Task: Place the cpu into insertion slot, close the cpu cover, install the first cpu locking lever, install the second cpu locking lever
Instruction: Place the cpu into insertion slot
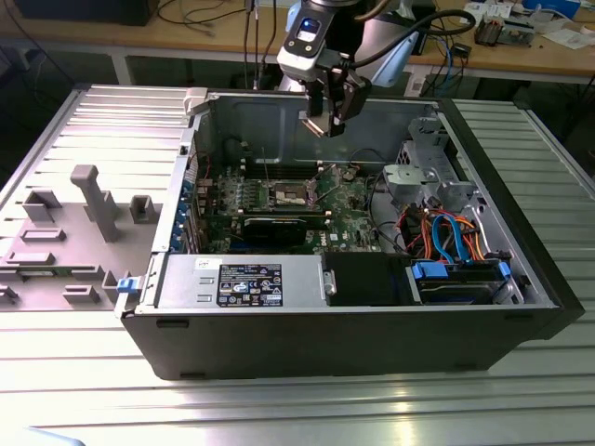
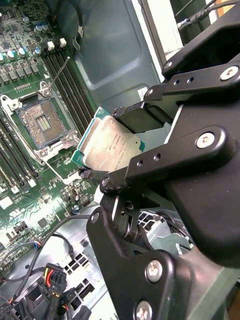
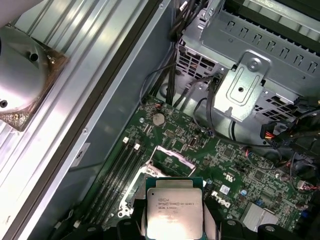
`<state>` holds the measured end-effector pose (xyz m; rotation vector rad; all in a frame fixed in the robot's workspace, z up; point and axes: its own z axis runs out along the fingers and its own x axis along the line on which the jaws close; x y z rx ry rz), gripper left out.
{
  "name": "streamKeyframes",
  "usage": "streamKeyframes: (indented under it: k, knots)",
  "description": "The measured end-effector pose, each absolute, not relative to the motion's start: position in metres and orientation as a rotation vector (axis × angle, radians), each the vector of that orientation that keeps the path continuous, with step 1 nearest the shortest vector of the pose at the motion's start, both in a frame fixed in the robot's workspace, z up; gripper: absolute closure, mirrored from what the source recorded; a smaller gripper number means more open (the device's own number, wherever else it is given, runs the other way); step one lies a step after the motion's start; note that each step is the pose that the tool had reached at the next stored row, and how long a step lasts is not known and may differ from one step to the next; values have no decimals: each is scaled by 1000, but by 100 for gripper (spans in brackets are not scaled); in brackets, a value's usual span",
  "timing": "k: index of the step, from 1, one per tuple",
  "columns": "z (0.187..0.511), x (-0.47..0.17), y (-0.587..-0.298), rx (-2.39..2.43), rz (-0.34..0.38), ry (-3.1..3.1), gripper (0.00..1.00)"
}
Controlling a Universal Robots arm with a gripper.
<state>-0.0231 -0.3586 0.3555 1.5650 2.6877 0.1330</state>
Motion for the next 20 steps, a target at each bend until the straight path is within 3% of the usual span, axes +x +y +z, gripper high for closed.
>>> streamKeyframes:
  k: [20]
  knots:
    - [354, -24, -359, 1746, 129, 2567, 46]
